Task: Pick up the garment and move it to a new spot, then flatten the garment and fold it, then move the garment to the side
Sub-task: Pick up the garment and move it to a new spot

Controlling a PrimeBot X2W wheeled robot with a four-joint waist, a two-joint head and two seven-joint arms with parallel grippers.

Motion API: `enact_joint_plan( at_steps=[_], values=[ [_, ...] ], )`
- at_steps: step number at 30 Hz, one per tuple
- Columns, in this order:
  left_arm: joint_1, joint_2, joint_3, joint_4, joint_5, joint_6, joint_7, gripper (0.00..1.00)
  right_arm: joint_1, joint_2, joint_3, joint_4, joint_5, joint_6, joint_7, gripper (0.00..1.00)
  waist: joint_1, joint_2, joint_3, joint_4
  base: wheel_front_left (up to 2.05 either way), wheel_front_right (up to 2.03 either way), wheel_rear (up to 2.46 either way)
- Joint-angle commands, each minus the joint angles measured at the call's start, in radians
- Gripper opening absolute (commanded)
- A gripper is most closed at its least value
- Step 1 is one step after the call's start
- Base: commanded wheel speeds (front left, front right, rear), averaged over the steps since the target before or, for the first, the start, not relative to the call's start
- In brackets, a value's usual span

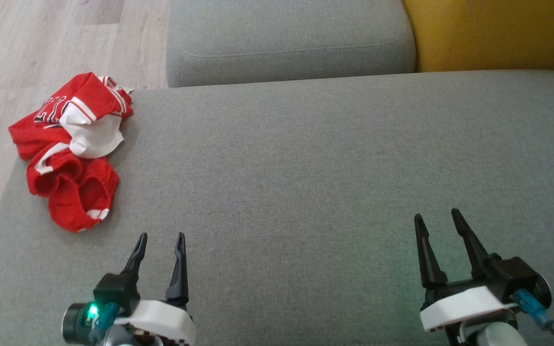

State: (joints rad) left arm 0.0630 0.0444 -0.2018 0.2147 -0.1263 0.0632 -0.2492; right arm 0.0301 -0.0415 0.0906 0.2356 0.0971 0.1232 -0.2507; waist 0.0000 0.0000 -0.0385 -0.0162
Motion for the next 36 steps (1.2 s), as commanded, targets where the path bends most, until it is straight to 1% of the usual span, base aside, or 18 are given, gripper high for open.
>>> enact_joint_plan(
  at_steps=[1,17,21,24,27,36],
  values=[
    [-0.037,0.006,0.038,-0.031,0.0,0.008,-0.013,1.0,-0.042,-0.009,0.019,-0.032,0.003,0.008,-0.011,1.0,0.0,0.0,0.0,0.0,0.0,0.0,0.0],
    [-0.038,0.006,0.04,-0.034,0.001,0.011,-0.013,1.0,-0.04,-0.009,0.013,-0.038,-0.002,0.008,-0.011,1.0,0.0,0.0,0.001,0.006,0.0,0.0,0.0],
    [-0.044,0.006,0.037,-0.032,0.002,0.011,-0.013,1.0,-0.038,-0.009,0.012,-0.04,-0.003,0.008,-0.011,1.0,0.0,0.0,-0.001,0.022,0.0,0.0,0.0],
    [-0.048,0.006,0.034,-0.034,0.003,0.012,-0.013,1.0,-0.036,-0.009,0.013,-0.042,-0.002,0.008,-0.011,1.0,0.0,0.0,-0.004,0.051,0.0,0.0,0.0],
    [-0.051,0.006,0.031,-0.036,0.007,0.012,-0.013,1.0,-0.034,-0.009,0.013,-0.043,0.002,0.008,-0.011,1.0,0.0,0.0,-0.007,0.094,0.0,0.0,0.0],
    [-0.057,0.006,0.035,-0.052,0.019,0.004,-0.013,1.0,-0.028,-0.009,0.018,-0.046,0.021,0.008,-0.011,1.0,0.0,0.0,-0.013,0.268,0.0,0.0,0.0]
  ],
)
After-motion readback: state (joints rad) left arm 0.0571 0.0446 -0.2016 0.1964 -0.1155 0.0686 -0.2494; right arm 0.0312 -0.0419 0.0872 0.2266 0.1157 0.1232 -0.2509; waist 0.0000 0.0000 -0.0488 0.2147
